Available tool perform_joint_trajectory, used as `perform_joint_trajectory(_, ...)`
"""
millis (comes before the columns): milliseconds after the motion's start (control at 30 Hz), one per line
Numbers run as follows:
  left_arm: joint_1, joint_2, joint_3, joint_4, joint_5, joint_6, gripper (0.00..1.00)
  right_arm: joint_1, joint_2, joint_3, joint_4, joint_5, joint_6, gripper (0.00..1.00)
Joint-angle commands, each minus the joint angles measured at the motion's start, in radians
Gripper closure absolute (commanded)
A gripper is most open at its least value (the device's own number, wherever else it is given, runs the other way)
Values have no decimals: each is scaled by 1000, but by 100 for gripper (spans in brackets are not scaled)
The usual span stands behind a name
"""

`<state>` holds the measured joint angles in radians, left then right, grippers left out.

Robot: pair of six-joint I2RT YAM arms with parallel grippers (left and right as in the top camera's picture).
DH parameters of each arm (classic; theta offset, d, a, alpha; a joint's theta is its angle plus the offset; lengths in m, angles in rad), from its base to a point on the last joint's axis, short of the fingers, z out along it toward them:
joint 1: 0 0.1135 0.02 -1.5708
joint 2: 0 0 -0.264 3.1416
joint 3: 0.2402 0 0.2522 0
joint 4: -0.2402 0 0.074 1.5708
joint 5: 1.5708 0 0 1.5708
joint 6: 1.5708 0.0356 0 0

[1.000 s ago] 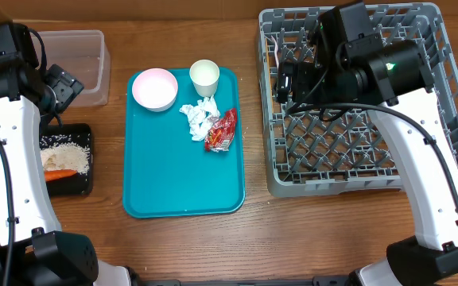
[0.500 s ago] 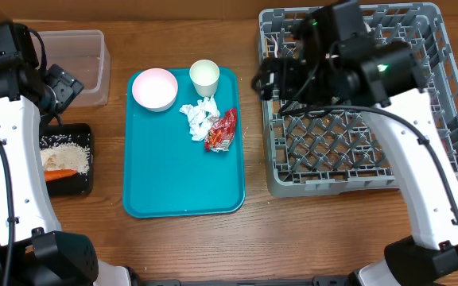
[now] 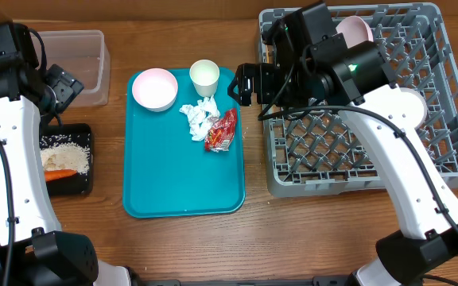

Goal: Sort waste into correct bins and load items into the dishwasher rack

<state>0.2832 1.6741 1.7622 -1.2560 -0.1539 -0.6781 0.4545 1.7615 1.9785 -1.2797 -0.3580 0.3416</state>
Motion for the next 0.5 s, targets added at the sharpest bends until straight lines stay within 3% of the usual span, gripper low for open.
perform_joint_trajectory(0,-3,3,-4,33,-10,-3,0,40,37,24,0,-25,3,0)
perform_joint_trajectory(467,-3,3,-4,99,-8,-6,0,126,98,-14,48,43,3,0)
